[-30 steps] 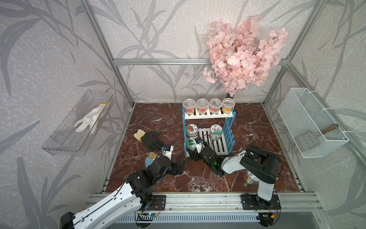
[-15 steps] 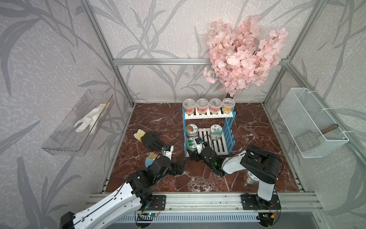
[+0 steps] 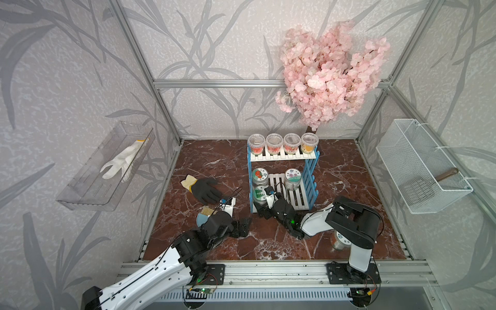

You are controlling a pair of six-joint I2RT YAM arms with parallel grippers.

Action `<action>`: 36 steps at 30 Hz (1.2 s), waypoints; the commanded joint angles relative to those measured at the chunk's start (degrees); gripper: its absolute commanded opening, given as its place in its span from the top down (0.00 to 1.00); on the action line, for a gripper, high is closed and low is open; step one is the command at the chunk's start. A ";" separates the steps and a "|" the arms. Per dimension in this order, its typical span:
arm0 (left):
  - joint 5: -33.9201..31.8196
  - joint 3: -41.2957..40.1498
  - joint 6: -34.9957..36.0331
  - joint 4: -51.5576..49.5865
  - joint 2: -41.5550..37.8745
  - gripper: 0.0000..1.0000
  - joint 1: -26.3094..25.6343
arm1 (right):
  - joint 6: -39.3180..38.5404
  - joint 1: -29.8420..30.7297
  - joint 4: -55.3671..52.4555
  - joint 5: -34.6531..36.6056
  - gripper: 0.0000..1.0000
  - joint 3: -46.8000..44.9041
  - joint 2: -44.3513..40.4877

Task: Place the seed container on the shelf
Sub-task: Place the seed jar on the shelf.

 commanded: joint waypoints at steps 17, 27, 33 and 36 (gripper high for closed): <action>0.52 -0.27 -0.27 1.44 0.32 0.00 -0.05 | 1.80 -0.65 -1.90 -1.95 0.04 -0.18 -2.59; 1.78 0.78 0.35 2.19 0.44 0.00 -0.06 | 2.07 -0.66 -3.73 -4.75 0.00 -5.31 -7.92; 2.84 1.26 0.62 2.27 0.97 0.00 -0.05 | 2.31 -0.66 -5.24 -6.81 0.01 -8.98 -13.17; 4.10 1.44 1.05 3.18 0.98 0.00 -0.05 | 2.68 -0.66 -7.23 -7.52 0.01 -11.21 -16.99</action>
